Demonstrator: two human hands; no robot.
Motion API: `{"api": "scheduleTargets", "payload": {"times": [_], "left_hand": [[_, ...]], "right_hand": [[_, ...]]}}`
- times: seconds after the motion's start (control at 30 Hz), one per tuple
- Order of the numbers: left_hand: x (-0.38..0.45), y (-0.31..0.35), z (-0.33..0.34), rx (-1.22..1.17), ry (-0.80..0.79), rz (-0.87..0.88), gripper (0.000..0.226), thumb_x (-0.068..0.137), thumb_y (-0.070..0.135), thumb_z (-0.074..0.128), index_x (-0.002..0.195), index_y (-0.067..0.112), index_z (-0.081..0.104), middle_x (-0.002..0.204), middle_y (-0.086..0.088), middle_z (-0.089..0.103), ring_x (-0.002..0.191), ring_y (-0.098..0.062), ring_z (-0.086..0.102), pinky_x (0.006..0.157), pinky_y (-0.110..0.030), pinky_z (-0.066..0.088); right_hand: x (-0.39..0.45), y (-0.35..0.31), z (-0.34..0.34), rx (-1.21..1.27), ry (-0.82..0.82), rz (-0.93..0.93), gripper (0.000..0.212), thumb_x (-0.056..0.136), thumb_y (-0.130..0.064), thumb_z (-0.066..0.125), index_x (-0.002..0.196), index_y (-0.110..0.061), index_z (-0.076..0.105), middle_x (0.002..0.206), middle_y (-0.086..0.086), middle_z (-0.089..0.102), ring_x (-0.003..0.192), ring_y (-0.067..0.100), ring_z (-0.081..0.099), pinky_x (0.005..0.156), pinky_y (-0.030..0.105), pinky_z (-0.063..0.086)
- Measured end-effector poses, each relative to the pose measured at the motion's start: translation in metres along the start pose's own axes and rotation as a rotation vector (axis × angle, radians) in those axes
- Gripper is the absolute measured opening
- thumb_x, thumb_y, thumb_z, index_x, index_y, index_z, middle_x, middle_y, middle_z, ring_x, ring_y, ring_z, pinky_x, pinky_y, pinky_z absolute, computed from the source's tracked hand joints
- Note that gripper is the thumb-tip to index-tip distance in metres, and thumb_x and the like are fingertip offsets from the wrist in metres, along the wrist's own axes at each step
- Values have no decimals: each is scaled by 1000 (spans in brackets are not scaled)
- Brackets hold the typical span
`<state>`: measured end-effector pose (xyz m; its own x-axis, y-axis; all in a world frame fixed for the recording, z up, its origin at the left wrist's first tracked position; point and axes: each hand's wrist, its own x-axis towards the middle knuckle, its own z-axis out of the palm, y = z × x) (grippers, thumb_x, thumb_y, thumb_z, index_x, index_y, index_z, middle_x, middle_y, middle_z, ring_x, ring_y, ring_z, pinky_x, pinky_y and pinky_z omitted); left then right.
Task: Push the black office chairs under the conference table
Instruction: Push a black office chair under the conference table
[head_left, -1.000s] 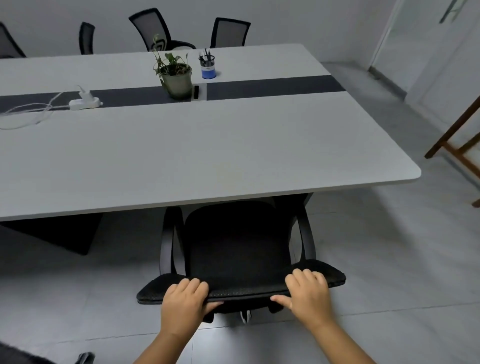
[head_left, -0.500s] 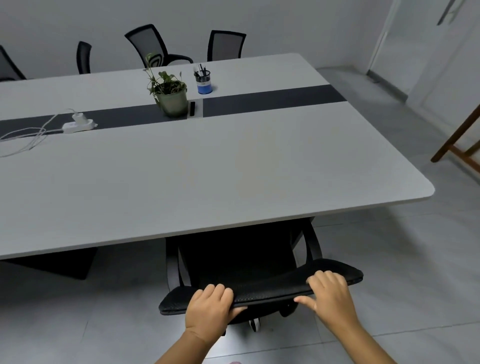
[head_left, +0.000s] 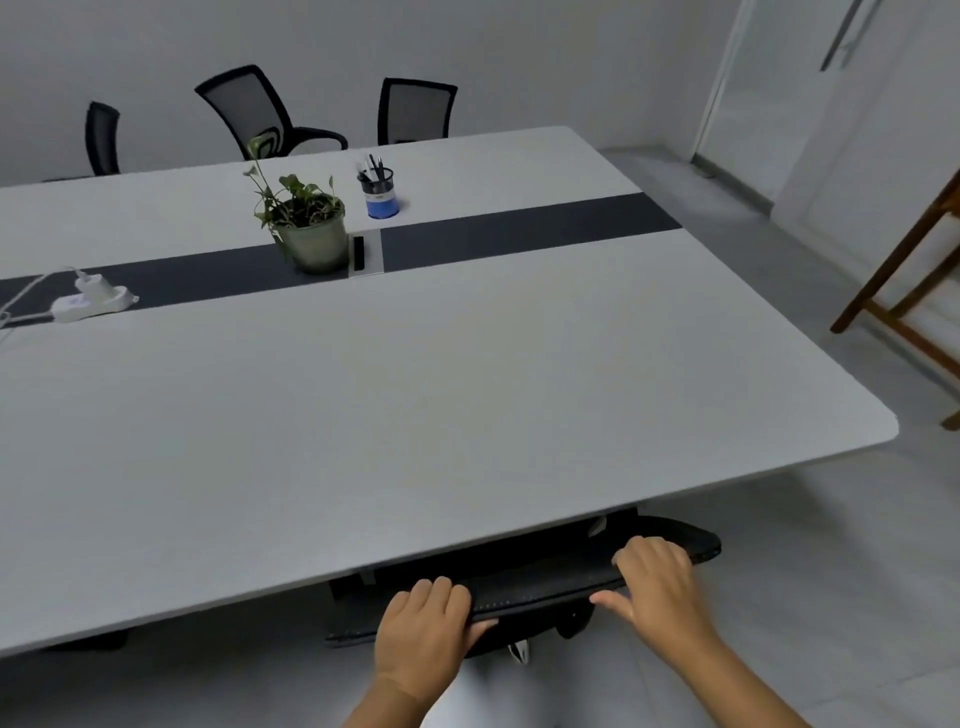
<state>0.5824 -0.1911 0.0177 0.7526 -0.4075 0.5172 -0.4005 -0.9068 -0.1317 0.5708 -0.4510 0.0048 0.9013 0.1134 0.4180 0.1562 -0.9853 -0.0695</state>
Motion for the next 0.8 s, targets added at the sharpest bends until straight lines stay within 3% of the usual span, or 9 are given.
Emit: {"api": "scheduleTargets", "payload": {"times": [0.2,0.47,0.53,0.6,0.67,0.73,0.8], "left_hand": [[7,-9,18,-9,57,0,42,91,51,21,66,19,30,45,1,45,59,-21,24,53,-29,17],[8,-10,15,-36,40,3,44,92,52,20,65,18,30,46,3,46,58,-17,22,54,-27,18],[8,-7,12,-59,26,-41,45,90,55,23,66,19,31,47,4,47,59,-15,24,54,-26,19],[6,-3,6,-122,-3,-152,46,87,61,25,69,20,36,54,4,54,65,-13,32,58,-24,24],[0,12,-6,-221,-5,-359,47,86,63,25,81,21,46,76,3,64,84,-13,45,75,-23,32],[-17,43,-24,-325,1,-646,41,89,56,27,94,23,51,102,6,57,103,-14,45,94,-22,29],[-43,84,-42,-482,46,-1002,30,88,50,34,100,30,52,108,20,49,110,6,39,92,-15,32]], "right_hand": [[21,3,11,-13,47,-70,47,77,-68,28,72,-22,34,59,-3,53,66,16,30,60,28,19],[22,2,3,63,-80,-55,70,86,-67,16,60,-14,54,59,1,55,67,16,32,59,28,21],[21,0,-2,112,-133,-34,73,86,-67,14,62,-14,58,62,1,57,69,15,34,62,25,29],[22,-3,-11,203,-221,-24,72,86,-67,13,69,-15,61,67,1,62,73,13,38,61,28,40],[25,-8,-21,349,-249,-85,62,87,-64,15,83,-19,57,81,1,65,83,12,44,69,29,40],[25,-15,-25,526,-248,-254,49,89,-59,20,95,-21,51,101,-2,58,96,14,46,81,28,35],[19,-26,-26,710,-310,-463,43,90,-54,26,102,-20,50,111,-5,49,106,14,46,95,21,29]]}}
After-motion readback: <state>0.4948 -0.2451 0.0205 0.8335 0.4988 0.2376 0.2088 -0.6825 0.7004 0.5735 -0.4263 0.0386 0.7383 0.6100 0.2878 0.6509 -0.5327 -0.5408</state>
